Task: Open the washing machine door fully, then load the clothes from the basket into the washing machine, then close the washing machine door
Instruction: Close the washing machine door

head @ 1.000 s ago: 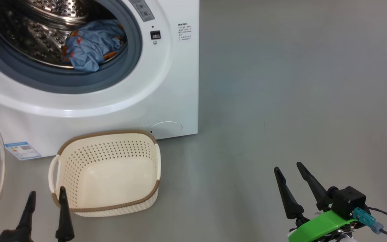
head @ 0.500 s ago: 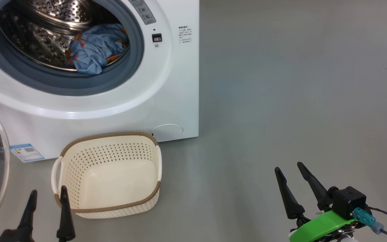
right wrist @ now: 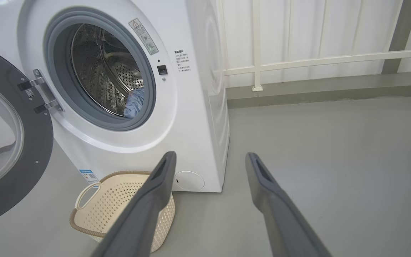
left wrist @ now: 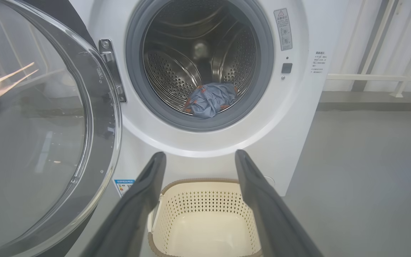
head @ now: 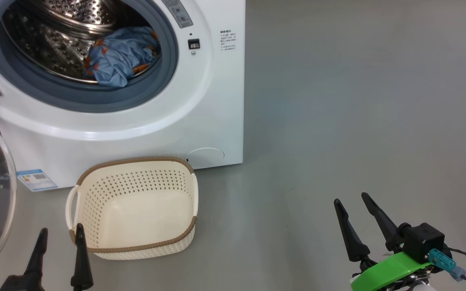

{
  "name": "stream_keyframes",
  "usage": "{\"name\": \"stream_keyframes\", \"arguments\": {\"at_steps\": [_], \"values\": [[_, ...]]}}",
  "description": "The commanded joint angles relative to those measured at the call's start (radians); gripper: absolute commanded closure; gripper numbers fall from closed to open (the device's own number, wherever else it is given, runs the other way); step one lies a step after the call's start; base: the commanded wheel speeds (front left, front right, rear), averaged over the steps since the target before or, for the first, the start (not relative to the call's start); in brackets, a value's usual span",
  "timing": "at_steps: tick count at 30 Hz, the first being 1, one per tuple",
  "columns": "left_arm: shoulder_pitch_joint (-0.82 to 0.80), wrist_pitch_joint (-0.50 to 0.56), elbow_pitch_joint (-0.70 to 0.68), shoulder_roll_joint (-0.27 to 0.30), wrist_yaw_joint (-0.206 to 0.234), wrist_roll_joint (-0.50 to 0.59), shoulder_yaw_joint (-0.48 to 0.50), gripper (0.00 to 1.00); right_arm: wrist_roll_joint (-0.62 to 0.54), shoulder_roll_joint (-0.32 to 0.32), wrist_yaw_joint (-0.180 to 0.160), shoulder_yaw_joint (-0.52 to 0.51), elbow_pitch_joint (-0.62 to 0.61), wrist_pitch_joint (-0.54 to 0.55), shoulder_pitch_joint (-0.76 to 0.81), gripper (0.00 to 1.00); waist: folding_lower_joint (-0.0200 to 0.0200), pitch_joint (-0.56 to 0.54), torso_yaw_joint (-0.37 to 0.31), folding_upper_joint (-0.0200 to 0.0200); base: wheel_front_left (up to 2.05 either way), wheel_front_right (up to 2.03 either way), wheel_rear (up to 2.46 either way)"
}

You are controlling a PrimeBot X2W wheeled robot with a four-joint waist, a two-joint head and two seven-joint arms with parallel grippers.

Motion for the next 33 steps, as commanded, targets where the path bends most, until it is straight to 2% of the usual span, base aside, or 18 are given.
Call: {"name": "stream_keyframes", "arguments": {"at_steps": [1,25,33], "values": [[-0.017,-0.006,-0.028,0.01,0.002,0.002,0.028,0.0,-0.016,-0.004,0.01,0.018,-0.029,-0.005,-0.006,0.0,0.0,-0.001,0.006,-0.0001,0.0,0.0,0.0],[-0.012,-0.006,-0.044,0.01,0.02,-0.011,0.022,0.0,-0.04,0.0,0.01,0.002,-0.043,-0.005,-0.004,0.0,0.0,0.011,0.058,-0.0001,0.0,0.0,0.0],[-0.016,-0.006,-0.052,0.01,0.037,-0.02,0.011,0.0,-0.042,-0.006,0.01,0.005,-0.044,-0.005,-0.004,0.0,0.0,0.02,0.118,-0.0001,0.0,0.0,0.0]]}}
